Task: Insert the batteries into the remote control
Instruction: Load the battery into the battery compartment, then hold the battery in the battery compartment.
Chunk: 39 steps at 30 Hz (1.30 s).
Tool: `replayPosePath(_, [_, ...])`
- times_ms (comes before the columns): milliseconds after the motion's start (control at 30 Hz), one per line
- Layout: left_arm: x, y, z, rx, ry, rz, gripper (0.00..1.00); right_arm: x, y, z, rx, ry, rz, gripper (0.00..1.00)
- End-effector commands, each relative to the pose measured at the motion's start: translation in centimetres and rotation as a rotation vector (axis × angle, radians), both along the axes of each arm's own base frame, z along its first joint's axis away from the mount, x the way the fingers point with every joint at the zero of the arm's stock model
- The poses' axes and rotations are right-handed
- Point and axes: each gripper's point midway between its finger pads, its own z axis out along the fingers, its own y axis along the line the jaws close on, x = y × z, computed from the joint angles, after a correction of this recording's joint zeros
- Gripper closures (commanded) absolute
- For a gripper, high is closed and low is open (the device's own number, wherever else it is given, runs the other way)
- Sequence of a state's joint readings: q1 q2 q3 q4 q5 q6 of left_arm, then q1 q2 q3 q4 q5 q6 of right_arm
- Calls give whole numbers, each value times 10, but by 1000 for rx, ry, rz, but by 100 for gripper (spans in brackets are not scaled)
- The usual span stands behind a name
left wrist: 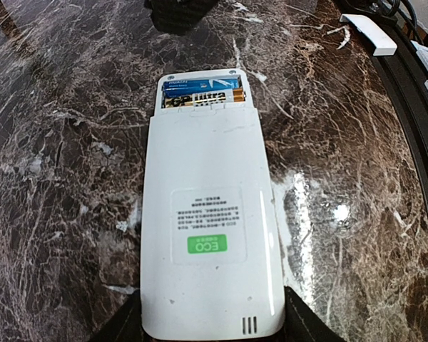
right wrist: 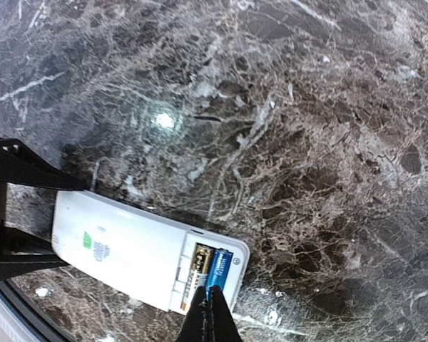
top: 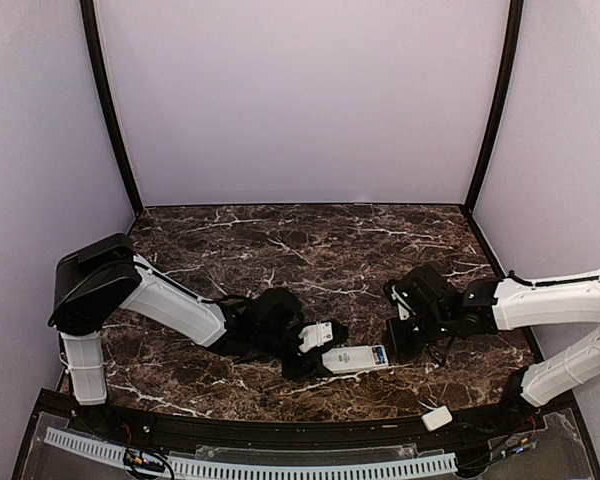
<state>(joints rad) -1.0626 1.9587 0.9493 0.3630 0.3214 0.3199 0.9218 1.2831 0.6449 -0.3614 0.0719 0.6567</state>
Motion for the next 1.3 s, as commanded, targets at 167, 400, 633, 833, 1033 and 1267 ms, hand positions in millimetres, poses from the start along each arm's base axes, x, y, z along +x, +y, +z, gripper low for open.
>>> replayPosePath(167, [-4, 17, -21, 71, 41, 13, 63, -6, 3, -6, 2, 98, -22, 100])
replayPosePath(400, [-4, 18, -22, 73, 41, 11, 63, -17, 7, -32, -12, 187, -12, 100])
replayPosePath(633, [-4, 18, -21, 69, 42, 11, 63, -18, 3, -34, -41, 202, -14, 100])
replayPosePath(833, [-4, 18, -21, 66, 45, 8, 63, 0, 11, -5, -36, 121, 12, 100])
replayPosePath(1033, [-4, 18, -20, 66, 45, 9, 63, 10, 10, -9, -47, 117, 6, 100])
replayPosePath(1267, [-3, 18, -21, 64, 46, 11, 63, -2, 3, -38, -58, 184, -19, 100])
